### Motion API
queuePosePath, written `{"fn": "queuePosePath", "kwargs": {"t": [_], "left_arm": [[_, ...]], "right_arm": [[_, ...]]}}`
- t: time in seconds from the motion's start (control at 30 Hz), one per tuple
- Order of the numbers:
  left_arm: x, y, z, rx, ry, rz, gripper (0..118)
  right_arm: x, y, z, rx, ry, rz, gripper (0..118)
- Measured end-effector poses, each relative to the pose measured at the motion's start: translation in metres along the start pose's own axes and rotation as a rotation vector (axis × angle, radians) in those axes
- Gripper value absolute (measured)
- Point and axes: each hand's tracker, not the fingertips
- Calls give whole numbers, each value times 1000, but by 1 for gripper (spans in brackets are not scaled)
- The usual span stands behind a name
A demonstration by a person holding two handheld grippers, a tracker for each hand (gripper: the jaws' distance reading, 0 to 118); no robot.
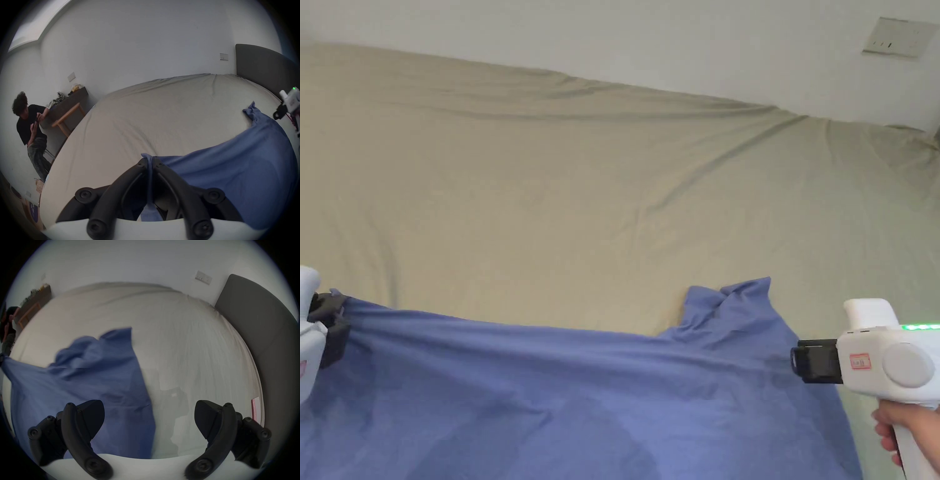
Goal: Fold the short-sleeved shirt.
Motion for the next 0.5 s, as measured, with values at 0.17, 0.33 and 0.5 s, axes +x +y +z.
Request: {"fn": "queuePosePath", "kwargs": {"t": [0.17,0.33,0.5], "left_arm": [[4,-18,14,-3,17,-23,2],[1,-27,6,-24,17,1,2],[-1,-19,17,-9,32,20,2]], "right_arm": [[-2,-3,-38,-110,34,-67,113],[-16,-9,-13,-22,195,-139,40],[-42,-17,30,57,77,36,5]]}}
